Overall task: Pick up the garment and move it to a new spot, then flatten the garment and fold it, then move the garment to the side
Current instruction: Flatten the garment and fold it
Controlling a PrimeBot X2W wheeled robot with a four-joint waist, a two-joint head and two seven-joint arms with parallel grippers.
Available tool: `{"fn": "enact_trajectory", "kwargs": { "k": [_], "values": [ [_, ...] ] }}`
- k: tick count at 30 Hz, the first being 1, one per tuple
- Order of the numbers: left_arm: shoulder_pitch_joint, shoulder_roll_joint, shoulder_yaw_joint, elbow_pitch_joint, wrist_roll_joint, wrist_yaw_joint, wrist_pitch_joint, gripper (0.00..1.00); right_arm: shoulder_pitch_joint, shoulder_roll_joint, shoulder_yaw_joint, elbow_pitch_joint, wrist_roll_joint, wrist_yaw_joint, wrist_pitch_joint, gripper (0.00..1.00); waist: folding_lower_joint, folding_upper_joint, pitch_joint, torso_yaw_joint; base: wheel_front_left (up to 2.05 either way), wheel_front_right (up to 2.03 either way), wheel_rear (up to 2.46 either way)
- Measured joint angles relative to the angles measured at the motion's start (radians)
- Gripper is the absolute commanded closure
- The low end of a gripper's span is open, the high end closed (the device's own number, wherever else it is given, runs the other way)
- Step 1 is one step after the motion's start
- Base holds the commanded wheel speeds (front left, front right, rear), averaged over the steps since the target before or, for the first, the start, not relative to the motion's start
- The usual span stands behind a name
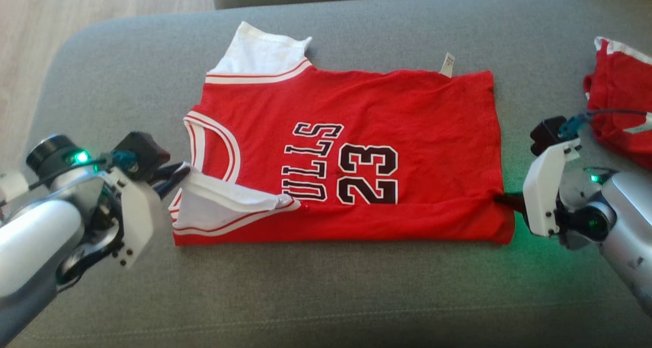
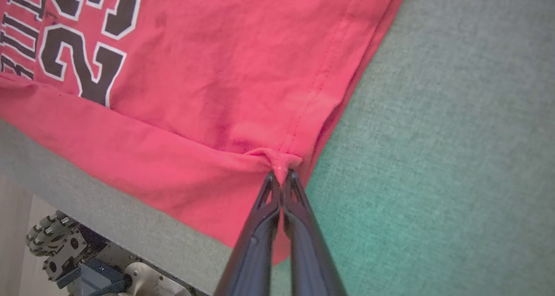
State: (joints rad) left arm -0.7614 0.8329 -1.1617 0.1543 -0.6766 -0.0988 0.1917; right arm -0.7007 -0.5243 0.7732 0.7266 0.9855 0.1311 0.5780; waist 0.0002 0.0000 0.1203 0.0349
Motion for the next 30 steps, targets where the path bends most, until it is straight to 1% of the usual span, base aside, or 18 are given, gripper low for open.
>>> {"fn": "enact_trajectory", "kwargs": {
  "k": [5, 9, 16, 24, 29, 30],
  "values": [
    [-0.036, -0.040, -0.005, 0.075, 0.007, -0.008, -0.017, 1.00, -0.033, 0.020, 0.000, 0.022, -0.020, 0.000, -0.035, 1.00, 0.0000, 0.0000, 0.025, -0.010, 0.00, 0.00, 0.00],
    [-0.054, -0.054, -0.005, 0.123, 0.020, -0.008, -0.032, 1.00, -0.041, 0.022, 0.001, 0.033, -0.027, 0.000, -0.058, 1.00, -0.0001, 0.0000, 0.035, -0.016, 0.00, 0.00, 0.00],
    [-0.079, -0.096, -0.001, 0.222, 0.041, 0.002, -0.063, 1.00, -0.053, 0.025, 0.011, 0.052, -0.036, 0.000, -0.097, 1.00, -0.0002, 0.0000, 0.050, -0.026, 0.00, 0.00, 0.00],
    [-0.112, -0.168, -0.002, 0.339, 0.051, 0.003, -0.094, 1.00, -0.093, 0.035, 0.024, 0.065, -0.036, 0.000, -0.144, 1.00, -0.0002, 0.0000, 0.067, -0.028, 0.00, 0.00, 0.00],
    [-0.128, -0.198, -0.012, 0.401, 0.066, 0.002, -0.107, 1.00, -0.108, 0.043, 0.042, 0.076, -0.036, 0.000, -0.165, 1.00, -0.0002, 0.0000, 0.076, -0.030, 0.00, 0.00, 0.00],
    [-0.130, -0.204, -0.014, 0.412, 0.067, 0.002, -0.112, 0.80, -0.108, 0.044, 0.042, 0.082, -0.035, 0.000, -0.165, 1.00, -0.0002, 0.0000, 0.077, -0.030, 0.00, 0.00, 0.00]
  ]
}}
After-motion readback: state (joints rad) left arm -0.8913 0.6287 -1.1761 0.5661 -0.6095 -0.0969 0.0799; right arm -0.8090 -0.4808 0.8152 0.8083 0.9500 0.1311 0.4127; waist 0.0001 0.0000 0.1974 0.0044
